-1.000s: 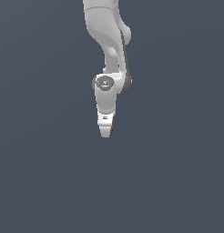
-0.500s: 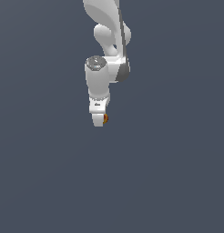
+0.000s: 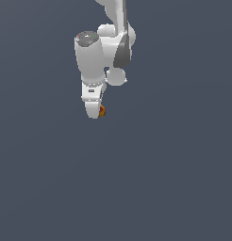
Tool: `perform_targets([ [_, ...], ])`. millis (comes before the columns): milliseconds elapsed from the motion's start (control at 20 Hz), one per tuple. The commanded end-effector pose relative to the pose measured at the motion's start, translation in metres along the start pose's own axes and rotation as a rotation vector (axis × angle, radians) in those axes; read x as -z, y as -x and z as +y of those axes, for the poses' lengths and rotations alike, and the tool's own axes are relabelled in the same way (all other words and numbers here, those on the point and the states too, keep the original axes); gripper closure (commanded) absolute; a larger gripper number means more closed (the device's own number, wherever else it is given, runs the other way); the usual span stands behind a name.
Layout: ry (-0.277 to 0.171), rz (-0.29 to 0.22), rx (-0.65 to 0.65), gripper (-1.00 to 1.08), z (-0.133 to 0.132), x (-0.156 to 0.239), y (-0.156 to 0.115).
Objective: Pick up the object and move it to a goal position.
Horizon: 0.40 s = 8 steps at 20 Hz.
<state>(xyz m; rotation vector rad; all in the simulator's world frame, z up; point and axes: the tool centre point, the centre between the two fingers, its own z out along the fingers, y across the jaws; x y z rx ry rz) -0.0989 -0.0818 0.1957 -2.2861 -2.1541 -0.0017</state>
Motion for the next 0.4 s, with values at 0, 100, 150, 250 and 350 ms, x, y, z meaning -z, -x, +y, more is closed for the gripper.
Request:
perform_targets([
  [0,0.0,0.001,0.001,1.08,-0.002,0.012,0.005],
  [100,0.0,0.001,0.0,1.08,-0.002,0.018,0.008],
  [150,0.0,0.001,0.0,1.08,-0.003,0.021,0.009],
  [250,0.0,0.0,0.0,1.08,-0.003,0.024,0.01],
  [350,0.0,0.0,-0.001,1.08,-0.003,0.025,0.011],
])
